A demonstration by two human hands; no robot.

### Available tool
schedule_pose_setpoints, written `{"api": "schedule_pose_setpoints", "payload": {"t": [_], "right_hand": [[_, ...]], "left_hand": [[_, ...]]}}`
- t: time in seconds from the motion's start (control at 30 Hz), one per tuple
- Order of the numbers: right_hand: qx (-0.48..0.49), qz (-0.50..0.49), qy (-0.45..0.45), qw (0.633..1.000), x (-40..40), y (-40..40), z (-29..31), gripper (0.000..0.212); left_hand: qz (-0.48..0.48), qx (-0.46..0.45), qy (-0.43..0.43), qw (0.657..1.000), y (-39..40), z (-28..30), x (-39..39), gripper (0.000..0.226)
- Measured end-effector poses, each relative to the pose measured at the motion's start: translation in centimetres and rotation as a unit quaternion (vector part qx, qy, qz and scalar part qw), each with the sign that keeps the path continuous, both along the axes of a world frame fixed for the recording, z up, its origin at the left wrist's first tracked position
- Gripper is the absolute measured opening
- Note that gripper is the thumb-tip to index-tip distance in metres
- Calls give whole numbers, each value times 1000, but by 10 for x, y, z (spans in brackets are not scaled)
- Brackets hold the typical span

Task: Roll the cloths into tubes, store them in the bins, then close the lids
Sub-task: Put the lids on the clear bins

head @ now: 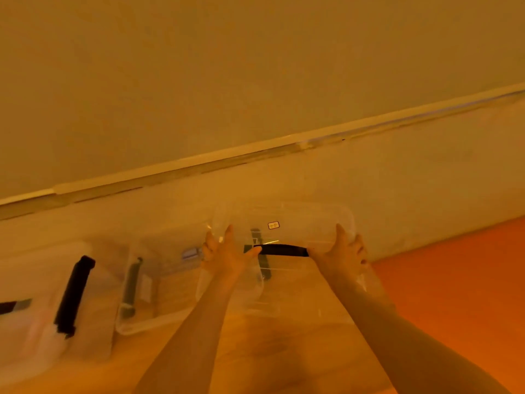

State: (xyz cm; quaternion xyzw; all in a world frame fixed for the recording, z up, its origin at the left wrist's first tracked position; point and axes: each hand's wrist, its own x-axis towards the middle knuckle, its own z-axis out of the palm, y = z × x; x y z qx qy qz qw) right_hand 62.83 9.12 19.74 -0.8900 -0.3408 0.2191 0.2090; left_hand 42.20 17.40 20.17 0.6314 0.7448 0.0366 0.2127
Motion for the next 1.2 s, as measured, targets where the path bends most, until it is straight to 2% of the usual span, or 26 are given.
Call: {"api": "schedule_pose_setpoints", "payload": {"t": [0.23, 0.57, 0.8, 1.2], "right_hand": [[-33, 114, -8, 993, -84, 52, 3, 99], [-67, 164, -47, 983, -187, 95, -23, 97], [-80, 156, -64, 982, -210, 104, -38, 98], [-73, 185, -63, 978, -195, 115, -45, 103]], "left_hand": [[73, -18, 15, 997, 16, -2, -94, 100], [112, -72, 43, 990, 35, -25, -202, 100], [111, -70, 42, 990, 37, -36, -220, 97], [107, -56, -2, 993, 44, -46, -224, 94]]}}
